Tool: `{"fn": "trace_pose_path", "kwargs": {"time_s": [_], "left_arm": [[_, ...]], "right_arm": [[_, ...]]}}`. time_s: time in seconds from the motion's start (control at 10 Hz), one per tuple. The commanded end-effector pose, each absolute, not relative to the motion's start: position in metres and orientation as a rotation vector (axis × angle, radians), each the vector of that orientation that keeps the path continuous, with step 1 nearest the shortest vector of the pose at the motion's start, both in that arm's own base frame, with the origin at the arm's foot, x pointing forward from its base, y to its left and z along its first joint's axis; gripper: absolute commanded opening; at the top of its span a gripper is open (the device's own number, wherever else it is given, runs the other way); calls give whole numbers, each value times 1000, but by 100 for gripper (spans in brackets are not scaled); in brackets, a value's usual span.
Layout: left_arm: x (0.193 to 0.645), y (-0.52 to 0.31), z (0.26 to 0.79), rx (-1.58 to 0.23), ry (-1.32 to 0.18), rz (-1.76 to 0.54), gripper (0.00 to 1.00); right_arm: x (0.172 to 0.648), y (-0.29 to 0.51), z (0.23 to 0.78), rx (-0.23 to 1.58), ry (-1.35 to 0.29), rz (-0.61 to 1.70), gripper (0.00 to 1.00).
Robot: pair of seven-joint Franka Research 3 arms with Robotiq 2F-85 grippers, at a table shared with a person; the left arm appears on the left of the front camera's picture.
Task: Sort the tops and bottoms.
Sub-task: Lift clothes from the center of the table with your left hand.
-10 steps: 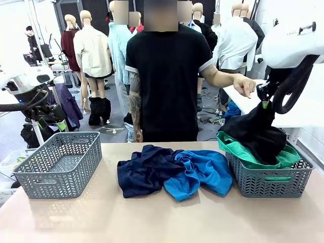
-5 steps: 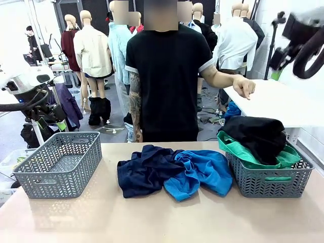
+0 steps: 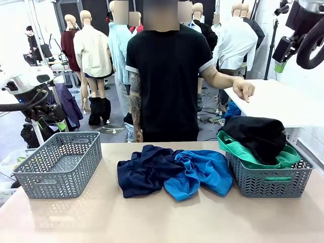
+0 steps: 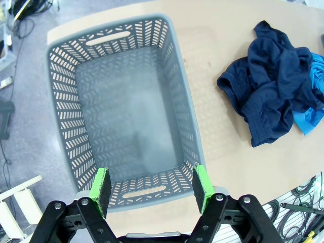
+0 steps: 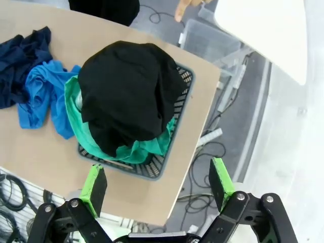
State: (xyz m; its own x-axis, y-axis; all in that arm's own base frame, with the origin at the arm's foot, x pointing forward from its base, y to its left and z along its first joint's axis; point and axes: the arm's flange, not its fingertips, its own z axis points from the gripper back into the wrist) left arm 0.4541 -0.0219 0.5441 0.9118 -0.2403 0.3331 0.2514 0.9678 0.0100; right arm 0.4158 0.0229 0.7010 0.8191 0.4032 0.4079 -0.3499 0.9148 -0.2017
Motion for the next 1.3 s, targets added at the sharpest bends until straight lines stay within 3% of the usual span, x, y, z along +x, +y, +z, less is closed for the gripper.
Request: {"fn": "trace_pose_path", "kwargs": {"time_s": [0.0,0.5,0.8,1.2], "left_arm": [[455,-20,547,-34,-330,-252,83],[455,-20,547,-34,-330,-252,83],[455,-20,547,-34,-330,-252,83],[455,-20,547,-34,-330,-252,83]], "right_arm": [[416,24,697,-114,-478,384,100],[416,23,699,-120,-460,402,100],[365,-86,672,10,-525,238,100],[340,-154,635,67,-552,52,100]]}}
